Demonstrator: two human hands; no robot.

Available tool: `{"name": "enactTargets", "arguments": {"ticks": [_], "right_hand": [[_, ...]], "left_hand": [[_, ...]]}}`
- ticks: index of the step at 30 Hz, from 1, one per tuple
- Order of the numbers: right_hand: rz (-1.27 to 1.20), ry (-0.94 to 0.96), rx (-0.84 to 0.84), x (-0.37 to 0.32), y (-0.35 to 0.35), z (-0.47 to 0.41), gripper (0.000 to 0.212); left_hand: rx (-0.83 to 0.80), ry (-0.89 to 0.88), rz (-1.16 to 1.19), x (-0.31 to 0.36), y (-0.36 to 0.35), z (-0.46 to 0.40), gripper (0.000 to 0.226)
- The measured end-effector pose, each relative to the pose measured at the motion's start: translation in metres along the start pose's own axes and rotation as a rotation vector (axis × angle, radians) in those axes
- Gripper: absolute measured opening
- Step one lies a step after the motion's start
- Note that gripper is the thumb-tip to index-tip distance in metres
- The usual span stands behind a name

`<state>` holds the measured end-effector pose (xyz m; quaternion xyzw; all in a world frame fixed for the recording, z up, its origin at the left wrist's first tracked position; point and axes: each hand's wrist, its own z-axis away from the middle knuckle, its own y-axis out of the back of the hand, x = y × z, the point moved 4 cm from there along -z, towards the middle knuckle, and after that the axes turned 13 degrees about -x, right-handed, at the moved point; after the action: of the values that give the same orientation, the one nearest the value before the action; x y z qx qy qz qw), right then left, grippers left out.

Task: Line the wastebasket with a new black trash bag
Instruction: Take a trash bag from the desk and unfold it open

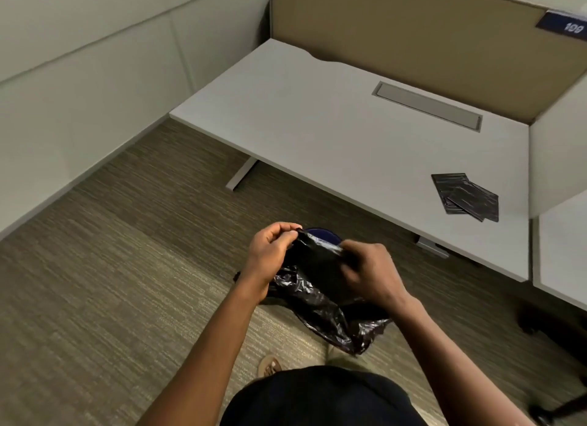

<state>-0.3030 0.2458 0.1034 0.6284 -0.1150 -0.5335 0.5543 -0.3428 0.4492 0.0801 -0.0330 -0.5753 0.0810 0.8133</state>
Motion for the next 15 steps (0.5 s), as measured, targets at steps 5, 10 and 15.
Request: {"name": "enactTargets", "arguments": {"ticks": [5, 10, 15], "right_hand": [[-0.205, -0.054, 0.117, 0.019, 0.015, -0.017, 0.026], [-0.331, -0.065, 0.157, 0.034, 0.023, -0.036, 0.024], [-0.356, -0.169, 0.277, 0.061, 0.037, -0.042, 0.021]], "left_hand": [[-0.015, 0.02, -0.98, -0.018, 0.028, 0.0, 0.085], [0.265, 0.238, -1.063, -0.058, 0.056, 0.003, 0.059], [0.201, 0.626, -0.215, -0.107, 0.06, 0.006, 0.043]]}}
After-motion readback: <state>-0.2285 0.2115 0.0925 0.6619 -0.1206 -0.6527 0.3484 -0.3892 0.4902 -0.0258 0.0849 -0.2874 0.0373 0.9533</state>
